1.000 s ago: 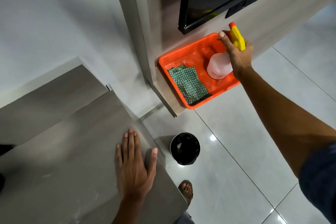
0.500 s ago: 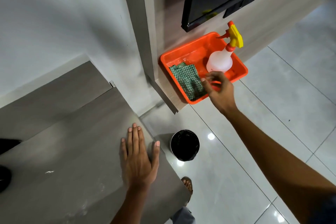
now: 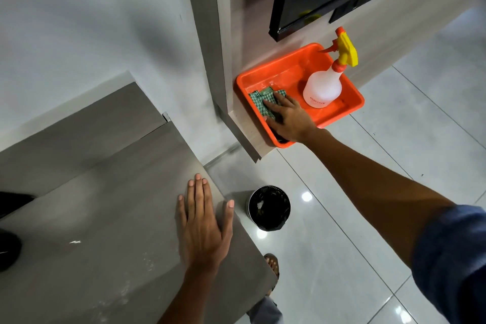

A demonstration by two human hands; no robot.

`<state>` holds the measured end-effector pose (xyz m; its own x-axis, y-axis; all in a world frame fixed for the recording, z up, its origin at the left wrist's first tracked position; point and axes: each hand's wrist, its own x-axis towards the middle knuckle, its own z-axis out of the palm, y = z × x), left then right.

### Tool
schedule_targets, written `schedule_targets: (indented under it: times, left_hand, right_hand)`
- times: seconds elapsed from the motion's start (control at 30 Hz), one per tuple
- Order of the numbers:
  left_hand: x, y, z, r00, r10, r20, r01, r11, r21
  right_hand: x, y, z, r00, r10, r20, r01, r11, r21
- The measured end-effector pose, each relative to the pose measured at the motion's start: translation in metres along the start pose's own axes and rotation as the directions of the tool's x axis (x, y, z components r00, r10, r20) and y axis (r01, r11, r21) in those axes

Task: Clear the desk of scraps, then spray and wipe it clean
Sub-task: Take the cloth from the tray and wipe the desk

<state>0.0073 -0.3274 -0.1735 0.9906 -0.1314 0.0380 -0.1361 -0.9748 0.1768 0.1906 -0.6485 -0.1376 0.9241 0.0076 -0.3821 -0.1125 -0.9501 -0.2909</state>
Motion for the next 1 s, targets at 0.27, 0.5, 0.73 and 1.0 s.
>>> schedule_targets:
  times: [0.27,0.5,0.73,1.0]
  left_hand:
    - [0.000,0.001,0.001,1.000,-0.004,0.008,0.004,1.000,-0.002]
    - [0.000,0.001,-0.001,1.000,0.010,0.011,-0.010,1.000,0.005]
    - [0.002,-0.001,-0.014,1.000,-0.002,0.027,0.005,0.993,-0.120]
    - [-0.026,-0.079,-0.061,0.996,-0.093,-0.011,0.092,0.994,-0.066]
  right_hand:
    - [-0.006,-0.017,-0.001,0.990,0.087,-0.108,-0.068,0.983,0.169]
    - [-0.042,-0.032,-0.023,0.943,0.314,-0.111,-0.068,0.508,0.859]
    - [-0.093,-0.093,-0.029,0.974,0.199,-0.108,0.155,-0.234,0.960]
    - [-0.149,-0.176,-0.010,0.993,0.118,0.029,0.075,-0.783,0.617]
